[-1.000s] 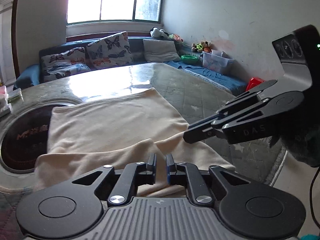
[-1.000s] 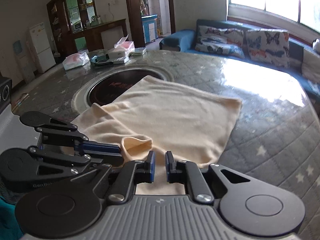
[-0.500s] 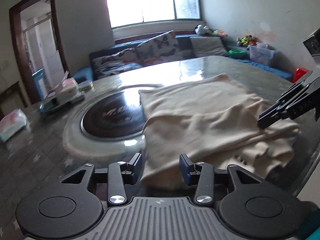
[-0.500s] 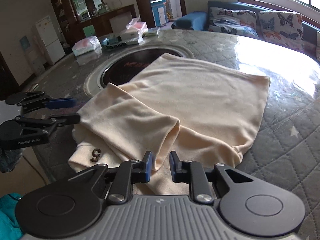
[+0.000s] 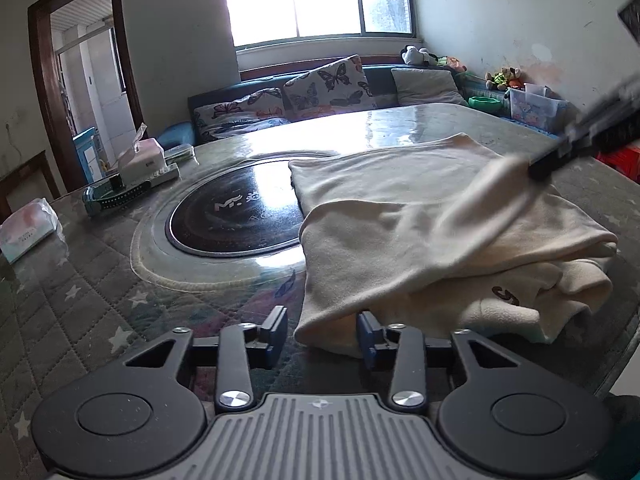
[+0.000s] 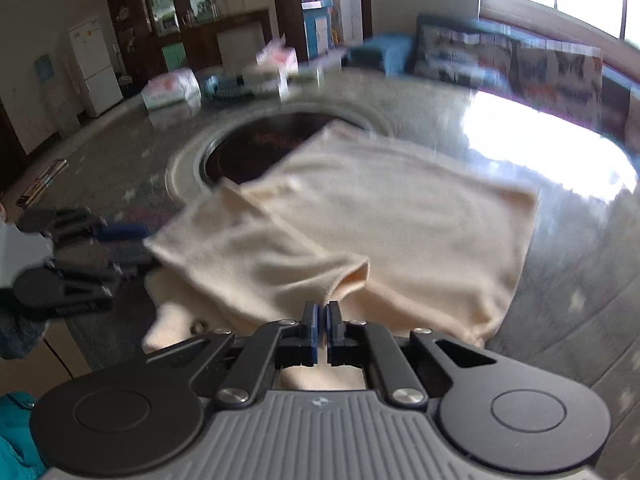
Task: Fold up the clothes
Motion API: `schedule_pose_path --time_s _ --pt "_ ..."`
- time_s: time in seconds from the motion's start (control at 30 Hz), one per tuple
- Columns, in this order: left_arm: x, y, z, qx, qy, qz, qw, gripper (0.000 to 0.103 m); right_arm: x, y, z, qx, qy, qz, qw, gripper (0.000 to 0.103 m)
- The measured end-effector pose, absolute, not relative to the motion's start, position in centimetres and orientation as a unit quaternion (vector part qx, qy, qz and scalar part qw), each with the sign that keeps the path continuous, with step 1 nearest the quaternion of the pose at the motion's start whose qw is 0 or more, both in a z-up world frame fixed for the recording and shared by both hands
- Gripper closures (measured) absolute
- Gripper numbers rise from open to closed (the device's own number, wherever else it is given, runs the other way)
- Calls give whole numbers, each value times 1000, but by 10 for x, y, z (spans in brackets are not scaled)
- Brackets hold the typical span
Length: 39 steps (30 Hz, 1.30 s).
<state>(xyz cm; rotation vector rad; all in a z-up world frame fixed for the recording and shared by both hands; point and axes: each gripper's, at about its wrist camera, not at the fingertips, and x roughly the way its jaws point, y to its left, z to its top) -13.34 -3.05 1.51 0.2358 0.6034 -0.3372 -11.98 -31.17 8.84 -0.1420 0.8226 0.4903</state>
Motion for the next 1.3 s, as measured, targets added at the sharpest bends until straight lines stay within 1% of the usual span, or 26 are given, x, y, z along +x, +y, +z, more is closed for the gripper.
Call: schedule_pose_path --time_s 0.03,0.1,0.13,0.2,0.23,0.3,0.53,0.57,0.6,0.73,0.9,1.03,1.13,1.3 --pt "-134 -31 15 117 293 -165 935 69 -122 -310 98 -76 382 235 890 100" --pt "-136 -33 14 123 288 -163 935 83 -127 -308 117 -92 355 232 901 100" --pt "-136 -34 14 127 286 -162 936 85 -131 -308 126 -100 343 229 906 100" --pt "-139 -33 15 127 282 -167 936 93 -136 -311 132 -106 335 221 910 100" --pt "-140 -33 15 127 280 -170 936 93 -138 -314 134 -107 334 216 911 100" --pt "-141 -33 15 134 275 -170 937 97 -142 -319 137 -109 331 207 914 100" --pt "-145 -30 19 147 287 -191 927 96 -142 -333 79 -96 436 195 873 99" --pt "-146 -29 20 149 290 -197 925 94 -142 -333 75 -100 446 201 866 99" --pt "-146 -26 23 146 292 -202 923 93 -143 -334 73 -103 449 204 864 98" --pt "-143 -17 42 129 288 -222 923 93 -143 -342 85 -104 425 198 877 97" --pt "-116 -27 58 105 279 -214 930 93 -129 -342 86 -87 397 199 892 97" --pt "-90 -49 55 97 281 -234 926 93 -118 -331 76 -83 392 215 891 97" --pt "-71 -66 40 111 297 -241 917 93 -111 -324 66 -95 395 217 888 97" --pt "-61 -66 29 109 308 -235 916 93 -106 -331 52 -101 409 199 885 97"
